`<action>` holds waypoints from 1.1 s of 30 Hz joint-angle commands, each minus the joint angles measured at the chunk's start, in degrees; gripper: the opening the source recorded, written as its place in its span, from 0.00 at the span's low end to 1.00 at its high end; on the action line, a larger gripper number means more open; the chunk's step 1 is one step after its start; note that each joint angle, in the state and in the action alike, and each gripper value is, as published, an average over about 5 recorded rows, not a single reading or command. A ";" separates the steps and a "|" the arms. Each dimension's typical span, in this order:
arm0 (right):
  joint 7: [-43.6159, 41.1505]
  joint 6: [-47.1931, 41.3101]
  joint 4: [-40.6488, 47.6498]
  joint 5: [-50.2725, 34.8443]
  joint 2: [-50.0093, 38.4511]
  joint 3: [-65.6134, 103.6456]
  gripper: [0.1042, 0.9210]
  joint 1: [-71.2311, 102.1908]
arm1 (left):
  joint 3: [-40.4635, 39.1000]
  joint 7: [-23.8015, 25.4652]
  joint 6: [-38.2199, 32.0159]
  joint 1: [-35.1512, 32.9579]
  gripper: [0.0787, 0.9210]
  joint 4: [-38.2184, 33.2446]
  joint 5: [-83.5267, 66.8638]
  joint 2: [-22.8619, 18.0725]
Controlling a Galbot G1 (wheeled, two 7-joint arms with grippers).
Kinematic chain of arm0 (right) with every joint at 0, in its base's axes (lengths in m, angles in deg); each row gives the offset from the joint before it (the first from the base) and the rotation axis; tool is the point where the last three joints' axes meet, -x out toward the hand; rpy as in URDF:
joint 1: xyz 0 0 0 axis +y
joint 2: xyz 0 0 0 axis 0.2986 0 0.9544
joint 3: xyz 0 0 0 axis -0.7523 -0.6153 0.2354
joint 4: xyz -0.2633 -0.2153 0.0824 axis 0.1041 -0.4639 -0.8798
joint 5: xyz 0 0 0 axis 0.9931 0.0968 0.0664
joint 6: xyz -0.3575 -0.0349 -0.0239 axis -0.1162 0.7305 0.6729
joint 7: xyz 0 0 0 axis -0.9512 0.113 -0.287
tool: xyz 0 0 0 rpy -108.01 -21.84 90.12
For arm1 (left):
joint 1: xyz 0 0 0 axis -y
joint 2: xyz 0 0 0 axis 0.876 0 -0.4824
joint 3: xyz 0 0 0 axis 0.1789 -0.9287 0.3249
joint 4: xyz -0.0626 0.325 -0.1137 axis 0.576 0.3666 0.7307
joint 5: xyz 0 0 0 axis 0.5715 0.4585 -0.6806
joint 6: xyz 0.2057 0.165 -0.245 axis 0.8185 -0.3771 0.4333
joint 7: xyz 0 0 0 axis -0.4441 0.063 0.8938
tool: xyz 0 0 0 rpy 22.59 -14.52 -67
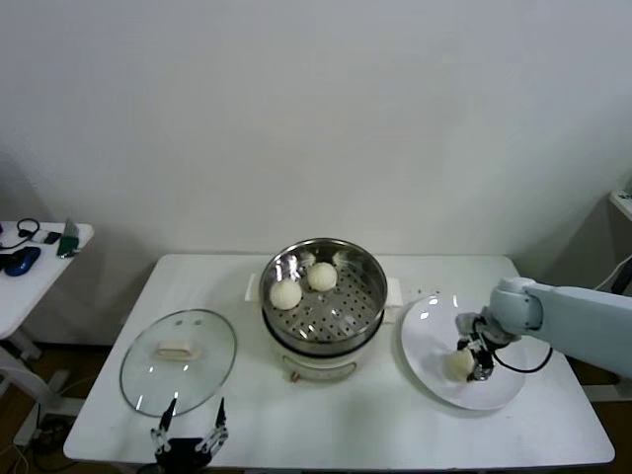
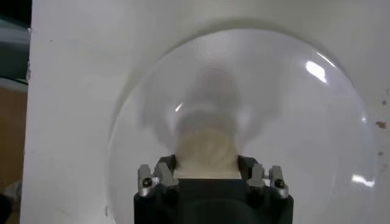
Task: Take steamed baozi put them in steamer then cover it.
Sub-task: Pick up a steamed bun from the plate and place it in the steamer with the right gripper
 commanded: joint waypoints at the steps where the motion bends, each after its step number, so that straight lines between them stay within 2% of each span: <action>1: -7.03 12.70 -0.47 0.71 5.87 -10.01 0.69 -24.45 | -0.17 -0.05 0.11 -0.10 0.88 -0.06 0.54 0.01; 8: -11.76 28.24 -0.42 -7.17 17.29 -9.12 0.69 -40.14 | -0.15 -0.16 0.09 -0.14 0.88 -0.22 0.79 0.03; 12: -11.41 33.54 -4.43 -7.42 23.59 -5.21 0.69 -42.02 | -0.16 -0.21 0.09 -0.07 0.88 -0.37 0.80 0.03; 17: -8.46 36.51 -10.86 -0.72 30.03 -2.07 0.69 -37.70 | 0.00 -0.28 0.13 0.05 0.88 -0.66 0.64 -0.16; 21: -6.47 37.10 -12.36 6.17 33.56 -1.38 0.69 -29.40 | 0.33 -0.28 0.21 0.19 0.88 -0.75 0.37 -0.21; 33: -2.90 37.11 -2.45 20.46 38.13 -1.65 0.69 -13.97 | 0.92 -0.62 -0.01 -0.17 0.88 -1.07 -0.25 -0.25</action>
